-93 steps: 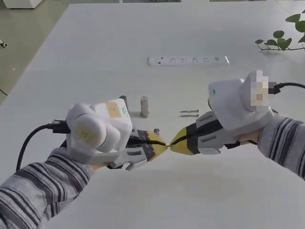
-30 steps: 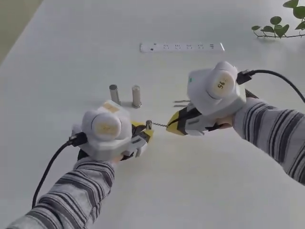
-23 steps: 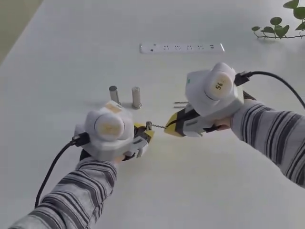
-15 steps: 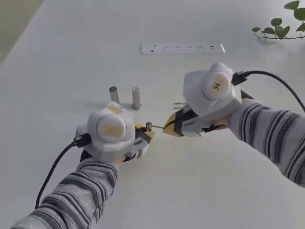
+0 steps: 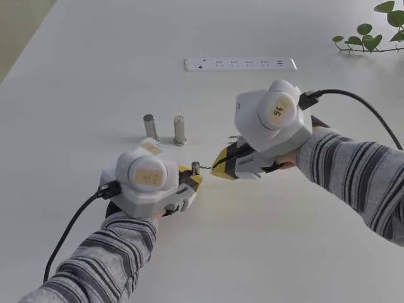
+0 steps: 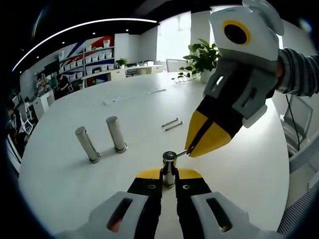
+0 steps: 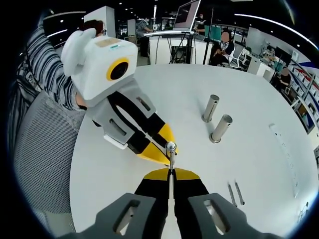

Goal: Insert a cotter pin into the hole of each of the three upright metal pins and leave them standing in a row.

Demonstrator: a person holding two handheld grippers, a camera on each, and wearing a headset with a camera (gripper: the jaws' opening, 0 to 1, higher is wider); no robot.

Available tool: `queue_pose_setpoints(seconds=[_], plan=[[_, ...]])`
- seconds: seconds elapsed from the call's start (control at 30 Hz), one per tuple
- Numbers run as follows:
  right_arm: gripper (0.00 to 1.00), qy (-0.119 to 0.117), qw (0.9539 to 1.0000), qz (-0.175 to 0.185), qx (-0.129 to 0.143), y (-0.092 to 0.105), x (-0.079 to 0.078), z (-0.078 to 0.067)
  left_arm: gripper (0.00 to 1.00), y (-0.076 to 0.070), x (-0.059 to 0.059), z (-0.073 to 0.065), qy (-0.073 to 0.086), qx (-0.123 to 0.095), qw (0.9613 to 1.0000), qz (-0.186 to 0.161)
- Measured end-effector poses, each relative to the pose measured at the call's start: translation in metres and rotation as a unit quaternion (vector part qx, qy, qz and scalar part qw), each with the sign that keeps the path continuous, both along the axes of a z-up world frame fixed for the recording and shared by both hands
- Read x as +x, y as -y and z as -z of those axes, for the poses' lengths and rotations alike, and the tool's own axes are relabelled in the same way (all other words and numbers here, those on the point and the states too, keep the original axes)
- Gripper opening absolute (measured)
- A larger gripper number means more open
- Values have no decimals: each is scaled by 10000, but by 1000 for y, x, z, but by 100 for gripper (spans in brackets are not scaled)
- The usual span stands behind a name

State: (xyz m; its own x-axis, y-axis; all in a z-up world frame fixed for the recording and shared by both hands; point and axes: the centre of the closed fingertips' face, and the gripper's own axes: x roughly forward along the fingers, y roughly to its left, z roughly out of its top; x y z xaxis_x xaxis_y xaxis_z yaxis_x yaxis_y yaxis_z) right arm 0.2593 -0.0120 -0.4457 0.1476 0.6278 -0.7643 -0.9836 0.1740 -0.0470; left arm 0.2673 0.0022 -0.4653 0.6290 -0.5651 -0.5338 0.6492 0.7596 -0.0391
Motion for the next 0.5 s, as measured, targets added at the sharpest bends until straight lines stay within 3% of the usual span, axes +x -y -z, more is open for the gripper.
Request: queue_pose_setpoints(seconds=[0.3,0.5], plan=[[0,-10,10000,22,-4,-6,0,0,6,0,1,2,-19,-57,10000,-52],[0,124,9998,-74,-112,-9,1,0,6,0,2,2,-14,-75,9999,-77]])
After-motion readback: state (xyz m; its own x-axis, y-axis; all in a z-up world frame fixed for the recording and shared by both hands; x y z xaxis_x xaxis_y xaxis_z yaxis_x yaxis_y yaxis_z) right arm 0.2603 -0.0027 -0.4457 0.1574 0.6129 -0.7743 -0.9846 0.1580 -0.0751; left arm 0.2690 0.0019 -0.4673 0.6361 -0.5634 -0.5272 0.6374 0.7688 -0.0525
